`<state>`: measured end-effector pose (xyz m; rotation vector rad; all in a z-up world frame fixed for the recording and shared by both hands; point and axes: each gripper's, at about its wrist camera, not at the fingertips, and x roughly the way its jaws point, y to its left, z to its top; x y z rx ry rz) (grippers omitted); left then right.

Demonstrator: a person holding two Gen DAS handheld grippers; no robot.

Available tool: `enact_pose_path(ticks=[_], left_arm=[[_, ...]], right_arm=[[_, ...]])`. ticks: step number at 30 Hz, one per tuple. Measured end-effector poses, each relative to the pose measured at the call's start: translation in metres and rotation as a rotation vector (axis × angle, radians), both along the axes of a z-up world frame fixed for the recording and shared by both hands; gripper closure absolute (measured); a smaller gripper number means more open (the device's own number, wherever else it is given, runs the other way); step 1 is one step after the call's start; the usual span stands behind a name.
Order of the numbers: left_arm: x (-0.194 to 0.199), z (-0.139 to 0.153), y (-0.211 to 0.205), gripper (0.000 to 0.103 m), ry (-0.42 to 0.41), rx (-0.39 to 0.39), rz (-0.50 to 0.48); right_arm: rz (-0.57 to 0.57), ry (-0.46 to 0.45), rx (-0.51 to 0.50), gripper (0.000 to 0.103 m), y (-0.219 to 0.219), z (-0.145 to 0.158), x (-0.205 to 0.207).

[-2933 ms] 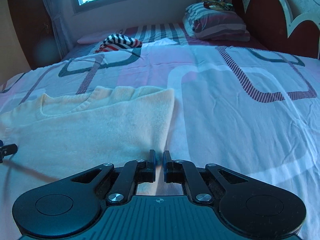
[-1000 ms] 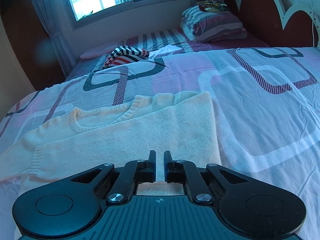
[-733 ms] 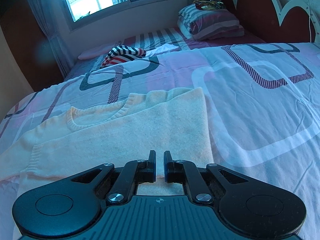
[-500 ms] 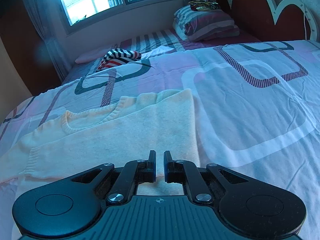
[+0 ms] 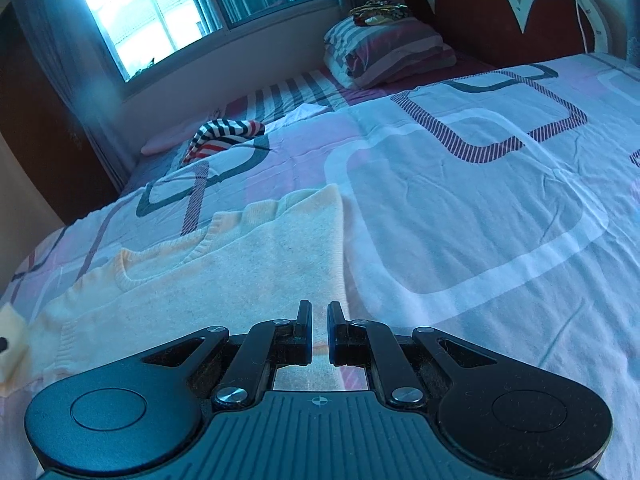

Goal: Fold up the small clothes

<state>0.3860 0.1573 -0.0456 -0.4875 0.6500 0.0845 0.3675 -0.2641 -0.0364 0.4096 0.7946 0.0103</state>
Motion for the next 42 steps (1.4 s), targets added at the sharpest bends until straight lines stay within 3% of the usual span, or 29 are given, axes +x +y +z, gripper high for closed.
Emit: enact_pose_path(ticks=[8,18,20,22,23,25,26,27,28,32,33,38,40,41,42], left_arm=[[0.022,-0.013,-0.127,0.101,0.035,0.087,-0.225],[0.048,-0.038,-0.214,0.100,0.116,0.136,-0.337],[0.052,-0.049,-0.227,0.088,0.142,0.140,-0.384],[0.048,-0.048,-0.236,0.057,0.108,0.173,-0.427],[0.045,-0.045,-0.239,0.051,0.098,0.186,-0.453],[0.035,-0.038,-0.238,0.048,0.079,0.252,-0.446],[0.029,-0.034,-0.231,0.048,0.068,0.283,-0.429],[0.024,-0.031,-0.222,0.047,0.057,0.299,-0.409],[0.013,-0.026,-0.206,0.047,0.043,0.316,-0.367],[-0.018,-0.020,-0.129,0.046,0.050,0.358,-0.165],[-0.024,-0.020,-0.110,0.046,0.066,0.361,-0.120],[-0.034,-0.026,-0.041,0.046,0.134,0.303,-0.010],[-0.030,-0.028,-0.031,0.046,0.148,0.270,-0.032],[-0.027,-0.029,-0.031,0.046,0.148,0.261,-0.045],[-0.024,-0.030,-0.031,0.045,0.143,0.247,-0.064]], right_arm=[[-0.024,-0.008,0.094,0.097,-0.022,0.002,-0.010],[-0.028,-0.011,0.134,0.097,-0.048,0.002,-0.016],[-0.020,-0.012,0.140,0.097,-0.048,0.002,-0.016],[0.000,-0.018,0.158,0.097,-0.046,0.003,-0.014],[0.008,-0.019,0.151,0.097,-0.042,0.004,-0.012],[0.036,-0.023,0.137,0.094,-0.031,0.006,-0.006],[0.053,-0.022,0.146,0.072,-0.024,0.005,-0.001],[0.061,-0.025,0.153,0.038,-0.018,0.005,0.001],[0.067,-0.043,0.157,0.032,-0.010,0.005,0.004],[0.165,-0.056,0.203,0.034,0.027,0.002,0.016],[0.188,-0.053,0.207,0.039,0.038,0.000,0.020],[0.213,0.033,0.250,0.046,0.074,-0.021,0.043],[0.201,0.063,0.266,0.055,0.082,-0.030,0.053],[0.197,0.064,0.265,0.068,0.086,-0.031,0.057],[0.201,0.068,0.259,0.089,0.089,-0.031,0.059]])
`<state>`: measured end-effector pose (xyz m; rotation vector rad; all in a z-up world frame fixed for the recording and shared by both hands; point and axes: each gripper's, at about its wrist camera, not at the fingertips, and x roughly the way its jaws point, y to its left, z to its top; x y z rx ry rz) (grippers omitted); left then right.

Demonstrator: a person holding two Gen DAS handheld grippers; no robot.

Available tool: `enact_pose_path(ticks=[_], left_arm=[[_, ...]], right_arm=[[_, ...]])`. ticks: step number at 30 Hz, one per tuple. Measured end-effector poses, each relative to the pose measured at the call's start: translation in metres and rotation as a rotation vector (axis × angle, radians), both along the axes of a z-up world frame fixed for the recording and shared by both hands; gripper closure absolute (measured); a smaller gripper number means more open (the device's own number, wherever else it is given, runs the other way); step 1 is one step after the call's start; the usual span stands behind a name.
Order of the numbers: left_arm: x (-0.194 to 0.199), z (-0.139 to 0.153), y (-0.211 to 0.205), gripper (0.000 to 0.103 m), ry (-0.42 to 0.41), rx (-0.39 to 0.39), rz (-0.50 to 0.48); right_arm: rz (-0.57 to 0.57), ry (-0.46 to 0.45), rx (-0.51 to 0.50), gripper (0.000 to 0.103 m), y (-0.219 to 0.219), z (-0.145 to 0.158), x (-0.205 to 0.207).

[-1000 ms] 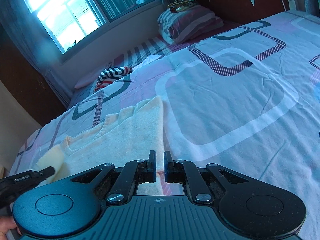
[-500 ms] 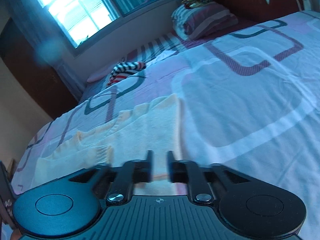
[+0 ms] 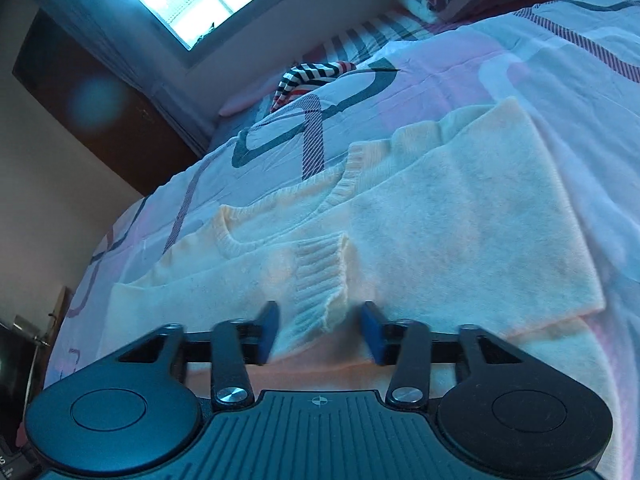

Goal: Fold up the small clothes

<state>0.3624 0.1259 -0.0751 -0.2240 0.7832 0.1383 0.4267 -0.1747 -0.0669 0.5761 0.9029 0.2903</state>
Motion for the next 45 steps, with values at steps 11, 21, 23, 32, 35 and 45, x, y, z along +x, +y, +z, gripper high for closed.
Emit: enact_pose_path(ticks=[11,21,23,32,35,45], left_arm=[[0.016,-0.015,-0.005,0.047,0.009,0.038,-0.054],[0.018,-0.014,-0.006,0.053,0.021,0.058,-0.065],[0.018,-0.013,-0.005,0.053,0.025,0.058,-0.067],[0.020,-0.012,-0.008,0.053,0.039,0.074,-0.082],[0.020,-0.012,-0.008,0.053,0.044,0.078,-0.085],[0.024,-0.011,-0.009,0.053,0.064,0.088,-0.105]], right_arm=[[-0.101,-0.168,-0.159,0.099,-0.014,0.042,-0.008],[-0.159,-0.137,-0.160,0.099,-0.061,0.039,-0.017],[-0.163,-0.131,-0.162,0.099,-0.065,0.038,-0.019],[-0.154,-0.105,-0.191,0.099,-0.077,0.028,-0.024],[-0.155,-0.101,-0.190,0.099,-0.079,0.025,-0.023],[-0.144,-0.063,-0.193,0.099,-0.080,0.016,-0.026]])
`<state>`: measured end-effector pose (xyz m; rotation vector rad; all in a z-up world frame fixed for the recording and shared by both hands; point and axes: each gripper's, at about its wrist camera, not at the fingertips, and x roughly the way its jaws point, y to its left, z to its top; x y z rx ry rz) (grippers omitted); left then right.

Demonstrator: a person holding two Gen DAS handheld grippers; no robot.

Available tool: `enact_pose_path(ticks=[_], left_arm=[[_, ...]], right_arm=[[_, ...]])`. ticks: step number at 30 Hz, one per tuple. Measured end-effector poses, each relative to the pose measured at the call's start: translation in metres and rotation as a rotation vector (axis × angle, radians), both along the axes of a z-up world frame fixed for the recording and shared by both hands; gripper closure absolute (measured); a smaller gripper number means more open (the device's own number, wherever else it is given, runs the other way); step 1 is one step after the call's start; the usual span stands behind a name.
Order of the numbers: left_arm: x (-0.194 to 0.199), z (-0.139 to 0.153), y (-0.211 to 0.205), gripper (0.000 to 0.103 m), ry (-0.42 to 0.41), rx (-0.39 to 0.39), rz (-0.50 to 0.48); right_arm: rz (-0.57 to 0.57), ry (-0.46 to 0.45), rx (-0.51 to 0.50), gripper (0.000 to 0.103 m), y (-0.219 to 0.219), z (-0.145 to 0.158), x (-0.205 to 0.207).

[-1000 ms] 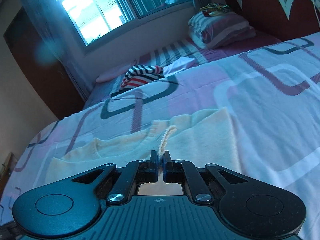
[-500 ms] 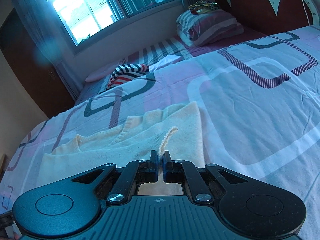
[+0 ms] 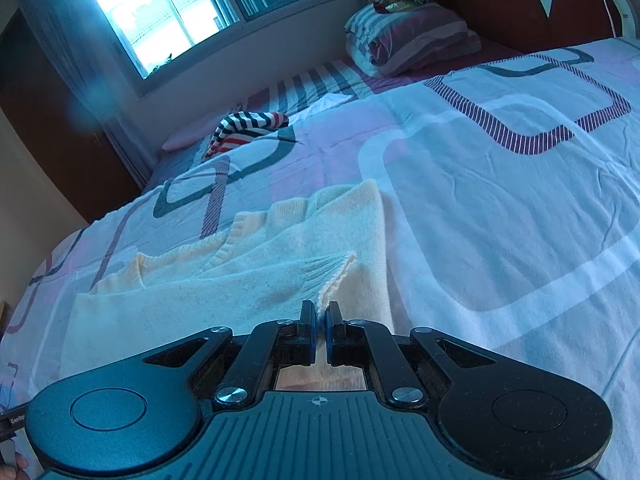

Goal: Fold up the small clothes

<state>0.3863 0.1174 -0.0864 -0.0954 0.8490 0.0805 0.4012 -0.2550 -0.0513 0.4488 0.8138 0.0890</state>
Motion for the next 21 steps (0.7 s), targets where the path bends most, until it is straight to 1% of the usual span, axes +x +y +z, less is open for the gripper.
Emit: enact_pose_path(ticks=[6,9,11,12,13,14,15,16,17,18,21], left_arm=[[0.001,-0.001,-0.001,0.053,0.005,0.014,-0.019],[0.001,-0.002,-0.002,0.051,0.004,0.032,-0.043],[0.001,0.000,-0.001,0.048,0.004,0.035,-0.066],[0.000,0.003,0.000,0.048,0.001,0.035,-0.060],[-0.004,0.009,0.002,0.047,-0.028,0.035,-0.039],[-0.010,0.017,0.002,0.047,-0.079,0.031,-0.028],[-0.013,0.024,0.001,0.046,-0.116,0.020,-0.024],[-0.012,0.028,-0.003,0.046,-0.136,-0.001,-0.023],[-0.008,0.031,-0.011,0.046,-0.144,-0.034,-0.041],[-0.003,0.030,-0.022,0.046,-0.138,-0.050,-0.073],[0.012,0.023,-0.063,0.046,-0.110,-0.023,-0.156]], right_arm=[[-0.012,0.031,0.001,0.099,-0.001,-0.012,-0.001],[-0.011,0.039,-0.004,0.099,-0.001,-0.015,-0.001],[-0.007,0.028,-0.038,0.099,0.001,-0.011,-0.003],[-0.020,0.020,-0.077,0.098,0.003,-0.006,-0.005],[-0.057,0.010,-0.127,0.098,0.004,0.000,-0.009],[-0.080,-0.010,-0.152,0.098,0.003,0.006,-0.014],[-0.088,-0.034,-0.151,0.098,0.002,0.011,-0.018],[-0.083,-0.049,-0.139,0.098,0.003,0.014,-0.019],[-0.063,-0.055,-0.131,0.098,0.009,0.016,-0.018],[-0.032,-0.055,-0.130,0.098,0.018,0.016,-0.016],[0.095,-0.030,-0.097,0.098,0.059,0.009,-0.003]])
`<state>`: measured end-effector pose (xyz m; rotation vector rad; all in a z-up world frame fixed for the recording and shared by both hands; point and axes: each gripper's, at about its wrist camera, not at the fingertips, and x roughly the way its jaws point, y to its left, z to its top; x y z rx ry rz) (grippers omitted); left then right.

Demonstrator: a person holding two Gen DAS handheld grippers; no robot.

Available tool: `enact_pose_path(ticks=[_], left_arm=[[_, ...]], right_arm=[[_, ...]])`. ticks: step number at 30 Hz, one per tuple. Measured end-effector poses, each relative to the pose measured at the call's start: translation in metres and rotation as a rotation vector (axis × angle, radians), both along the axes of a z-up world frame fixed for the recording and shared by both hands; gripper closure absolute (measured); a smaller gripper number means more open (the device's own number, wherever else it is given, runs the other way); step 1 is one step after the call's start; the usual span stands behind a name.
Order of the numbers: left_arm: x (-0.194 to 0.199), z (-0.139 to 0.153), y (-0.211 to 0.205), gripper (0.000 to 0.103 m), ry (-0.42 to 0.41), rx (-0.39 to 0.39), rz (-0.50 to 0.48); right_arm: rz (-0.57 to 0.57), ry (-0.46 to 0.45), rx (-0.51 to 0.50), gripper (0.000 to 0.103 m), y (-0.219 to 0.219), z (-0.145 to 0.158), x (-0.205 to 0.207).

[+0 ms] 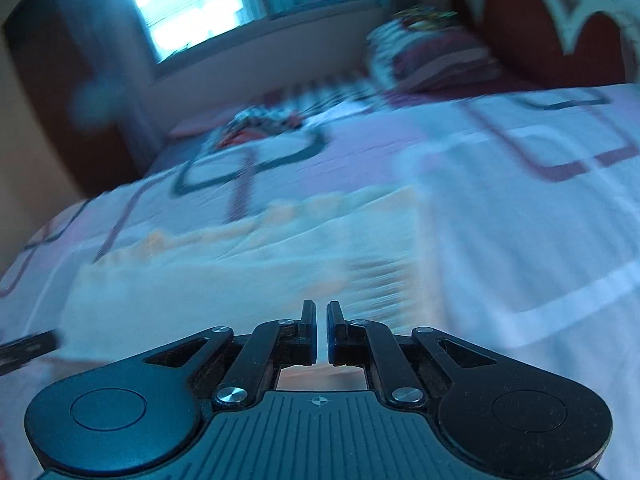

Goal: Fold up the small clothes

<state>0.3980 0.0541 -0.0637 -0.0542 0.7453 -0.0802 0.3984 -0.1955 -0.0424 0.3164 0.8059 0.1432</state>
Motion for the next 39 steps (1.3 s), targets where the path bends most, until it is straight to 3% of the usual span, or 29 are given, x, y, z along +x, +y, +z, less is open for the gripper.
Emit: enact_pose_path(ticks=[3,7,10,14,17,19,23,27,34,37,39], left_arm=[[0.007,-0.010,-0.028,0.046,0.033,0.000,-0.042],[0.005,-0.018,-0.044,0.045,0.035,0.018,-0.069],[0.005,-0.024,-0.032,0.043,0.043,0.044,-0.056],[0.000,-0.025,0.007,0.043,0.033,0.037,-0.009],[0.001,-0.021,0.023,0.045,0.020,-0.035,0.002],[0.006,-0.014,0.021,0.044,0.002,-0.024,0.012],[0.036,-0.006,0.012,0.043,-0.017,-0.006,-0.007],[0.070,-0.012,-0.003,0.044,0.019,-0.016,-0.032],[0.081,-0.029,-0.064,0.043,-0.003,0.031,-0.126],[0.083,-0.033,-0.056,0.039,-0.003,0.036,-0.129],[0.085,-0.031,-0.035,0.039,-0.008,0.052,-0.090]], right_arm=[[0.114,0.015,-0.023,0.098,0.045,-0.010,0.003],[0.156,0.000,-0.035,0.098,0.068,-0.019,-0.001],[0.130,-0.001,-0.049,0.098,0.058,-0.023,-0.004],[-0.046,0.021,-0.102,0.098,0.007,-0.025,-0.013],[-0.098,0.045,-0.051,0.098,-0.021,-0.027,-0.013],[-0.117,0.014,-0.050,0.098,-0.023,-0.020,-0.011],[-0.104,-0.034,-0.053,0.098,-0.014,-0.010,0.008],[-0.046,-0.044,-0.046,0.098,-0.002,-0.014,0.041],[0.046,-0.033,0.002,0.097,0.041,-0.027,0.062],[0.068,-0.049,-0.068,0.098,0.047,-0.032,0.058],[-0.015,-0.046,-0.112,0.098,0.028,-0.035,0.057]])
